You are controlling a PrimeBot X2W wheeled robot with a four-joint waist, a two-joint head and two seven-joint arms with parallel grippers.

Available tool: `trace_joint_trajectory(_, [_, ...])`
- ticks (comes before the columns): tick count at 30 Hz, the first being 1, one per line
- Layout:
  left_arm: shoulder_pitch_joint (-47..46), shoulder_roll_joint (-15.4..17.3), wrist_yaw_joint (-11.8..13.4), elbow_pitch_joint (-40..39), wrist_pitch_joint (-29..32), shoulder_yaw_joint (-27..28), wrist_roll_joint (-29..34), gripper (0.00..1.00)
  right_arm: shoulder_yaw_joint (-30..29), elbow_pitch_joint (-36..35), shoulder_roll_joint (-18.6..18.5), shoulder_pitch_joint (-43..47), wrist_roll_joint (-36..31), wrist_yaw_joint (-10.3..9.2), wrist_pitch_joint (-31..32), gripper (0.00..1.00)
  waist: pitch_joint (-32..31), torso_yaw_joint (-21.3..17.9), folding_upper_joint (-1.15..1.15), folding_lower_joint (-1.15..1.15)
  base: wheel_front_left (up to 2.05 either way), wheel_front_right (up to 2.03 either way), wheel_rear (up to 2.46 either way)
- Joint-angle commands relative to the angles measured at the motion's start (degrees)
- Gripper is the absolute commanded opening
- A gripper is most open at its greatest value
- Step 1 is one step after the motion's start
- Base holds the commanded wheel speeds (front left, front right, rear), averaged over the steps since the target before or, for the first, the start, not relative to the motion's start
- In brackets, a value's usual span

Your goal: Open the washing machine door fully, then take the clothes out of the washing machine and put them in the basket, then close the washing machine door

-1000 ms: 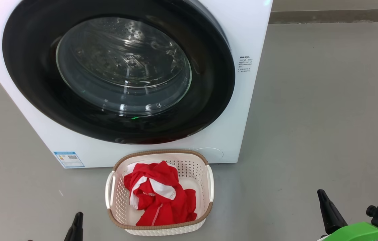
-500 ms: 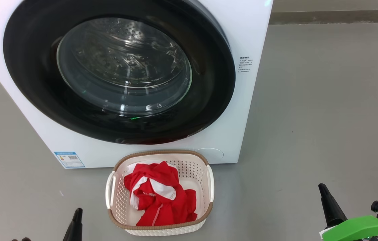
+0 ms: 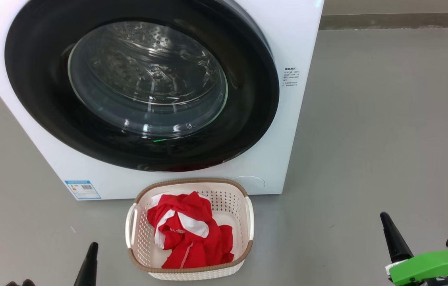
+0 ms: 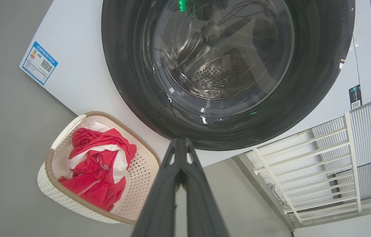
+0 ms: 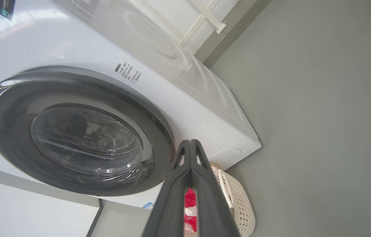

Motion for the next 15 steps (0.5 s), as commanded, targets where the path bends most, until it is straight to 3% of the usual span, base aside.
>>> trace_joint_trajectory(1, [-2.5,0.3,-0.2,-1.3,0.3,1.7,-1.1,0.0,0.3,-1.8,-0.6,-2.9,1.4,-0.03,0.2,0.0,0.0,0.0,0.0,0.0,0.0,0.0,0.0])
trace_joint_trajectory(15, [-3.8,-0.2,-0.3,-1.3,2.6,2.4,-9.0,0.0,-0.8,-2.7,-0.2,-3.8,9.2,-0.04,2.6,0.0,-0.1,0.1,0.0,0.0,0.0,0.0,0.0])
